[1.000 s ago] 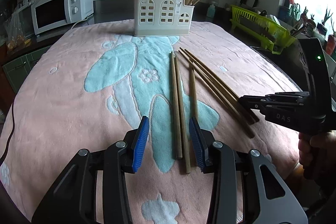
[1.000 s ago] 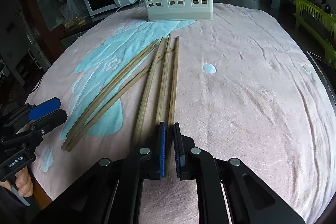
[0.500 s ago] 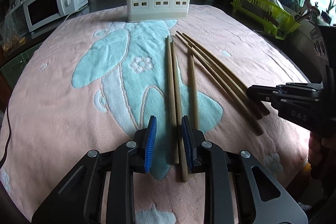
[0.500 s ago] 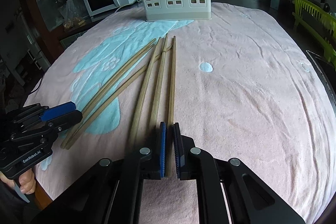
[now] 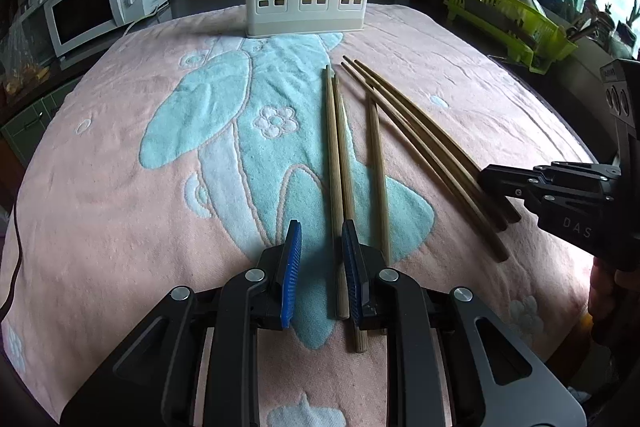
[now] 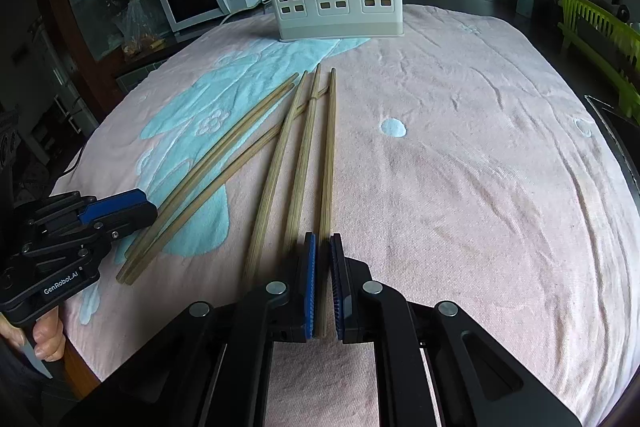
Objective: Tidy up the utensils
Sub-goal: 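Close the right tool on a wooden chopstick while the left tool grasps another chopstick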
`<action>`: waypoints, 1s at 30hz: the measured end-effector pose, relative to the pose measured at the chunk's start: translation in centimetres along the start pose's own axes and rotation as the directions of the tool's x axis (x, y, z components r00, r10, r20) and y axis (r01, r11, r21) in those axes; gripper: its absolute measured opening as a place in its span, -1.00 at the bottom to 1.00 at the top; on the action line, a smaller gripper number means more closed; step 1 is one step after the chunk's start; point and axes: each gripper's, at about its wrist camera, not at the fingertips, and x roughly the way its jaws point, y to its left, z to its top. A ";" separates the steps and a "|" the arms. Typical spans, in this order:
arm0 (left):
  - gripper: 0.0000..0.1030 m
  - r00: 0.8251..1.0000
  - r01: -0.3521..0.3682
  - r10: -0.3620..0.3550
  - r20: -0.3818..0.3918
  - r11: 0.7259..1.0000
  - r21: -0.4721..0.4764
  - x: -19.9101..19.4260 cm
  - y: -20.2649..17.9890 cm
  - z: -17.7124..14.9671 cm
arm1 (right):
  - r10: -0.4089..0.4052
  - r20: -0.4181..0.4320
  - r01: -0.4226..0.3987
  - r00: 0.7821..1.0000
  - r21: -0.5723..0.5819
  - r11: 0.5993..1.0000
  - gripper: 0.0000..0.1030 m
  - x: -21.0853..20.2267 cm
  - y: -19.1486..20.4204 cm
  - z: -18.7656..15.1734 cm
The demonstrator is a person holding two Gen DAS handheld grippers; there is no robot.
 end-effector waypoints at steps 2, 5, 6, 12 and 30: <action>-0.60 1.000 -0.018 0.018 -0.001 1.000 0.013 0.0 0.0 0.1 | 0.001 0.000 -0.001 1.000 0.001 1.000 -0.86 0.0 0.0 0.0; -0.60 1.000 -0.022 0.022 -0.002 1.000 0.014 -0.1 0.0 0.1 | -0.002 -0.001 0.002 1.000 -0.002 1.000 -0.86 0.0 0.1 0.0; -0.60 1.000 -0.019 0.019 -0.004 1.000 0.016 -0.1 -0.1 0.1 | -0.003 -0.002 0.003 1.000 -0.005 1.000 -0.86 0.0 0.1 0.0; -0.64 0.999 -0.025 0.026 -0.027 0.999 0.043 0.6 -0.9 -0.1 | -0.016 -0.001 0.016 1.000 -0.022 1.000 -0.86 0.1 0.4 0.0; -0.90 0.998 -0.041 0.042 -0.035 0.999 0.032 0.4 -1.4 0.2 | -0.031 0.020 0.031 0.999 -0.024 0.999 -0.86 -0.3 0.3 -0.3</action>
